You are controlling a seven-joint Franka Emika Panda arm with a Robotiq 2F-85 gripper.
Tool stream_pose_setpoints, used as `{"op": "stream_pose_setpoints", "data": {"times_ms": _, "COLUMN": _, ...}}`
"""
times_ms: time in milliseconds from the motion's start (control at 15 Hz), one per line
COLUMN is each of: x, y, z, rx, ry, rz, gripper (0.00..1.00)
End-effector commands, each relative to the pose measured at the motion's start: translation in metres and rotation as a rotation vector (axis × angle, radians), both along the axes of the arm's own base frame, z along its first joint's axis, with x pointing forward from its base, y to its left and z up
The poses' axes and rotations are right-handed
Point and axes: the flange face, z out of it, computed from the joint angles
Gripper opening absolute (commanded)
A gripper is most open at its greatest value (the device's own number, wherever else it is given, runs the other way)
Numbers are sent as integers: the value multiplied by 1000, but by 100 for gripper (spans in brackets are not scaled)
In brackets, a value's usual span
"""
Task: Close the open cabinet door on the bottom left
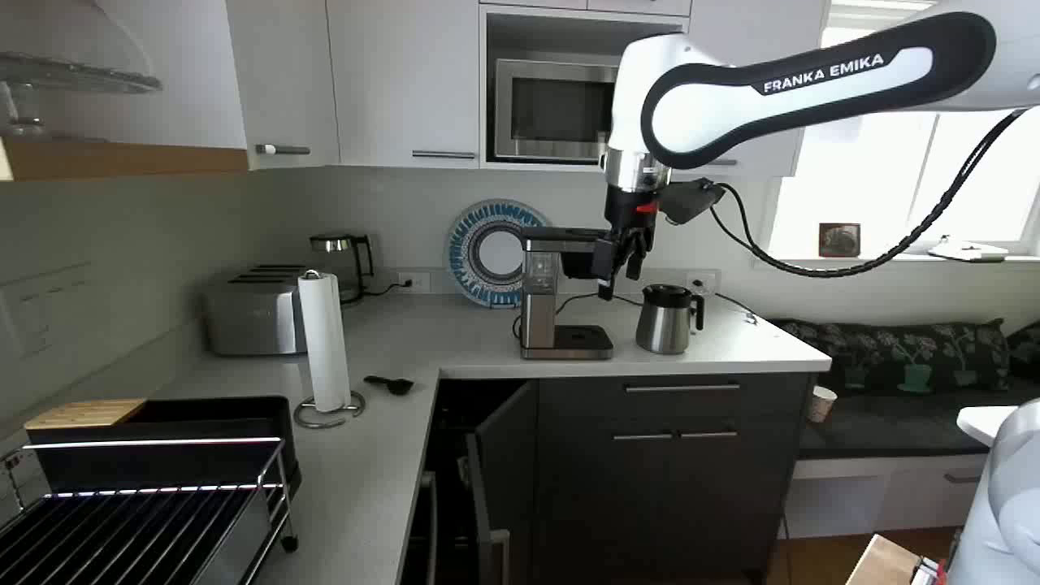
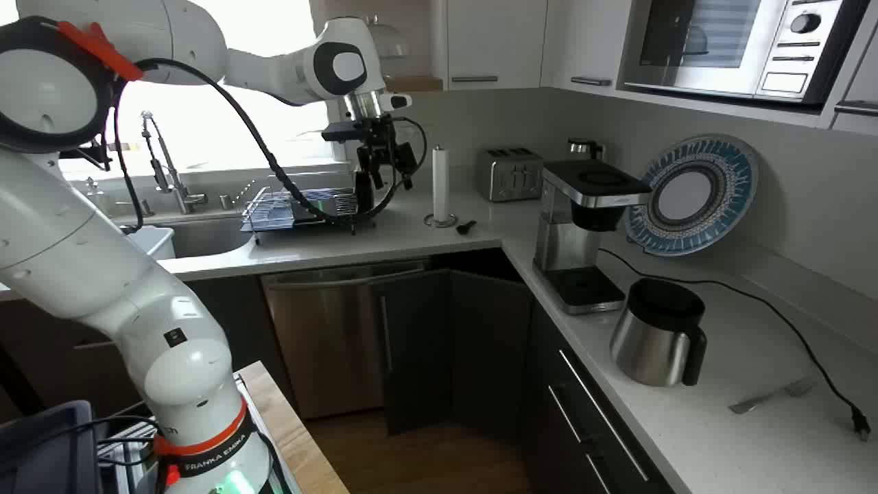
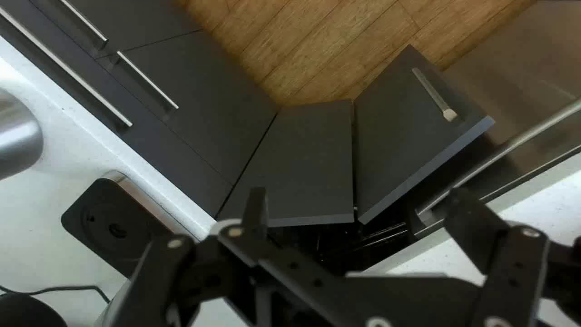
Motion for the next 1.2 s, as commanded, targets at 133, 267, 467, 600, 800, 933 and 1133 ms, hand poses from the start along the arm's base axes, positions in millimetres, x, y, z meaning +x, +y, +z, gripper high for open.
{"op": "stream_pose_setpoints", "data": {"times_ms": 133, "x": 0, "y": 0, "z": 1, "rx": 0, "ry": 1, "rz": 0, "gripper": 100}}
{"op": "stream_pose_setpoints", "data": {"times_ms": 267, "x": 0, "y": 0, "z": 1, "rx": 0, "ry": 1, "rz": 0, "gripper": 100}}
{"op": "stream_pose_setpoints", "data": {"times_ms": 467, "x": 0, "y": 0, "z": 1, "rx": 0, "ry": 1, "rz": 0, "gripper": 100}}
{"op": "stream_pose_setpoints", "data": {"times_ms": 600, "x": -6, "y": 15, "z": -18, "rx": -24, "ry": 54, "rz": 153, "gripper": 100}}
{"op": "stream_pose_setpoints", "data": {"times_ms": 800, "x": -24, "y": 32, "z": -53, "rx": 9, "ry": 119, "rz": 307, "gripper": 100}}
{"op": "stream_pose_setpoints", "data": {"times_ms": 933, "x": -37, "y": 36, "z": -81, "rx": 24, "ry": 155, "rz": 413, "gripper": 100}}
{"op": "stream_pose_setpoints", "data": {"times_ms": 1133, "x": -45, "y": 41, "z": -131, "rx": 58, "ry": 178, "rz": 573, "gripper": 100}}
